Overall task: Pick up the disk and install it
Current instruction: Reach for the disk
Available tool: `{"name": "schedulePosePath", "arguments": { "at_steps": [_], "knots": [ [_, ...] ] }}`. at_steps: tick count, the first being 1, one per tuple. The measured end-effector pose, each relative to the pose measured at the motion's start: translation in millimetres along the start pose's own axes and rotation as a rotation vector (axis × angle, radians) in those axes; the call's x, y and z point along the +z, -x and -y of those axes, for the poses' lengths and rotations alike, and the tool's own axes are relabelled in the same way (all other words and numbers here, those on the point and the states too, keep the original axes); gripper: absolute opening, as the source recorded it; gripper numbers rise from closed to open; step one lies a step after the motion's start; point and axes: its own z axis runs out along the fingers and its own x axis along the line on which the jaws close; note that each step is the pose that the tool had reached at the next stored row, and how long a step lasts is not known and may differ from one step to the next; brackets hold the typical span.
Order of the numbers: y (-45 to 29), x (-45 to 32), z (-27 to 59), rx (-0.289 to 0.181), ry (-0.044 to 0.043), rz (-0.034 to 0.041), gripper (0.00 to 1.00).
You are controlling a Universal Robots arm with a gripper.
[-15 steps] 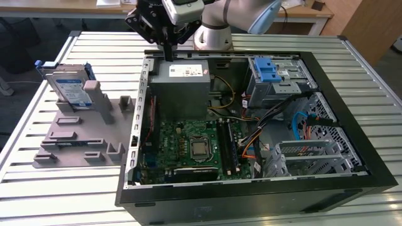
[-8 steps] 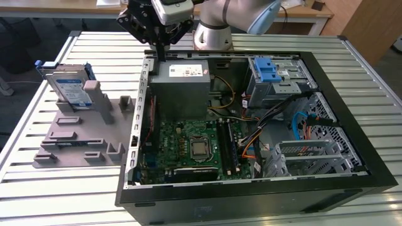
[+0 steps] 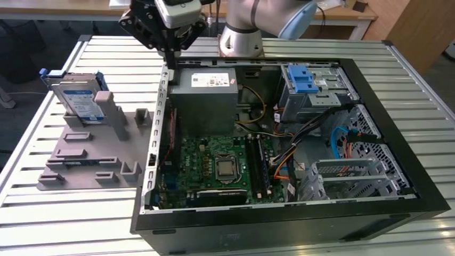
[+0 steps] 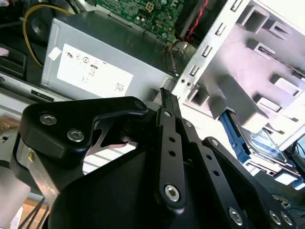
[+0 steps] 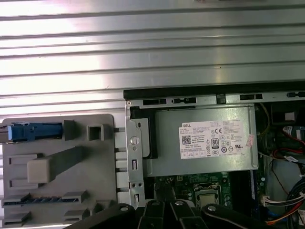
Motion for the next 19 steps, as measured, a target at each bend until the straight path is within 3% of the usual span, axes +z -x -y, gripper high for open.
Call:
{"name": "schedulePosePath", "arguments": {
  "at_steps": [19],
  "knots": [
    [-60.3,1.8,-0.2,0.0,0.0,0.0,0.11]
  ]
}}
